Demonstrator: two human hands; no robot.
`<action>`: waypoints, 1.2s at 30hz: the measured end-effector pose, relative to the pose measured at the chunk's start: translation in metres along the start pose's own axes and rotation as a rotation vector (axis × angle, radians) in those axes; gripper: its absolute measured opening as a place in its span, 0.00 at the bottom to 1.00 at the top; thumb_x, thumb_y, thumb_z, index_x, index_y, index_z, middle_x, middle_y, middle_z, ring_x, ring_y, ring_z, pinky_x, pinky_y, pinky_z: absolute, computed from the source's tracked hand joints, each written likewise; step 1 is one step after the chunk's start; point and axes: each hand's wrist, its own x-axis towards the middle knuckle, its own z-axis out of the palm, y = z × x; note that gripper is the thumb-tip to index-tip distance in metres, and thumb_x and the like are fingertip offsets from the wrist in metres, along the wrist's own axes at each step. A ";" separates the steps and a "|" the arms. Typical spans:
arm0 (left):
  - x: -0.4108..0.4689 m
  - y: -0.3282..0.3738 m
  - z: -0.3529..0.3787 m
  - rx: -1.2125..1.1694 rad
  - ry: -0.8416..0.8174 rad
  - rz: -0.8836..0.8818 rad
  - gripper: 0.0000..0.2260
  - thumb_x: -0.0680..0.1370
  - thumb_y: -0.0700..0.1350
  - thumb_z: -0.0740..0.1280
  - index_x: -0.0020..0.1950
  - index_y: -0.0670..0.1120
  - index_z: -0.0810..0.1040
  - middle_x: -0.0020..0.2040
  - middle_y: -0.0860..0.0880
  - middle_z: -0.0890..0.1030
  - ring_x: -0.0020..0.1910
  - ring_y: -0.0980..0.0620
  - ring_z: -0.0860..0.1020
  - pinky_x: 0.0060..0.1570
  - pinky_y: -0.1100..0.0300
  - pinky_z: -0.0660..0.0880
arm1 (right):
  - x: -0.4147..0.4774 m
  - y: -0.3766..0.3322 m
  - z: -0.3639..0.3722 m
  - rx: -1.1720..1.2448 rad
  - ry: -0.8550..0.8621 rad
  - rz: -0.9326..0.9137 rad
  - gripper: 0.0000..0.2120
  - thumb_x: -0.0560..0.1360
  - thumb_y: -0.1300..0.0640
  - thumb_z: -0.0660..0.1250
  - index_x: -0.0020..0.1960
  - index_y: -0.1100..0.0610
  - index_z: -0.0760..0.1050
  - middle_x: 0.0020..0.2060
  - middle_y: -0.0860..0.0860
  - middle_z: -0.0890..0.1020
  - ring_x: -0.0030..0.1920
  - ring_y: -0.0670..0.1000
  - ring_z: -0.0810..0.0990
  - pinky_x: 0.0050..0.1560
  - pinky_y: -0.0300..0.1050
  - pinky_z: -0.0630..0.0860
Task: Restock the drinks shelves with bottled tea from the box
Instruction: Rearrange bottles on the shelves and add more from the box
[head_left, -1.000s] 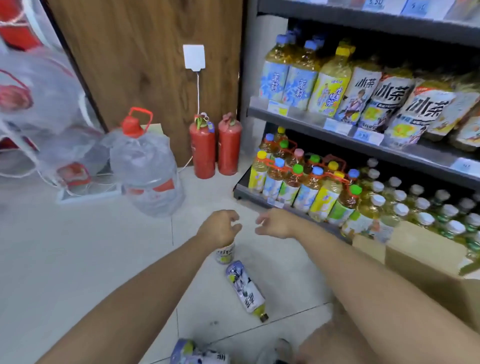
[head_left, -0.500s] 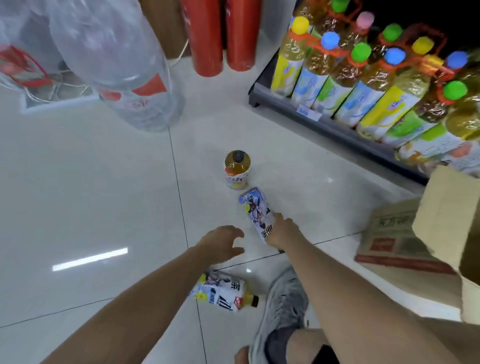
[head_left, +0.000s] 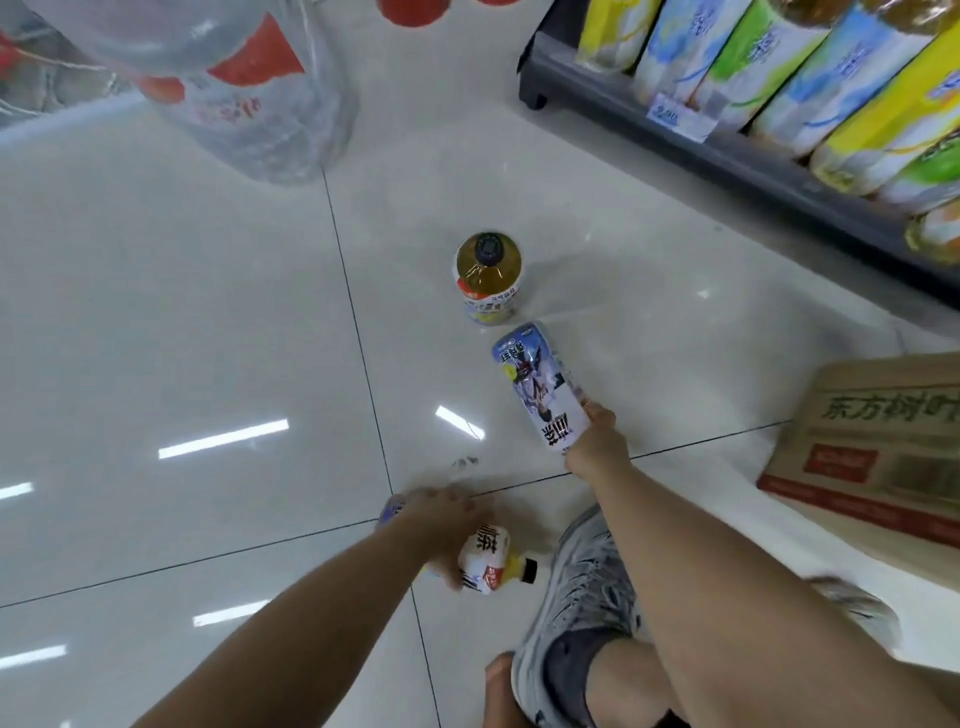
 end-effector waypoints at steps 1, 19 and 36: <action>0.001 0.001 0.003 0.013 0.019 -0.006 0.43 0.62 0.60 0.78 0.73 0.55 0.64 0.69 0.50 0.73 0.69 0.45 0.70 0.64 0.42 0.71 | 0.003 0.001 0.000 -0.014 0.006 -0.010 0.30 0.74 0.63 0.72 0.71 0.59 0.62 0.63 0.58 0.77 0.63 0.60 0.76 0.55 0.44 0.72; -0.007 0.003 -0.047 -0.400 0.484 -0.371 0.44 0.63 0.68 0.73 0.71 0.47 0.65 0.63 0.47 0.71 0.63 0.44 0.72 0.59 0.47 0.75 | -0.034 -0.039 -0.129 -0.261 -0.090 -0.171 0.12 0.73 0.55 0.74 0.38 0.59 0.73 0.30 0.52 0.81 0.32 0.51 0.80 0.28 0.37 0.73; -0.114 0.121 -0.224 -0.716 1.185 -0.136 0.35 0.63 0.61 0.77 0.63 0.47 0.72 0.55 0.50 0.71 0.56 0.49 0.73 0.57 0.56 0.73 | -0.210 -0.036 -0.310 -0.601 0.483 -0.425 0.06 0.75 0.59 0.64 0.42 0.61 0.75 0.38 0.55 0.78 0.43 0.56 0.81 0.35 0.44 0.74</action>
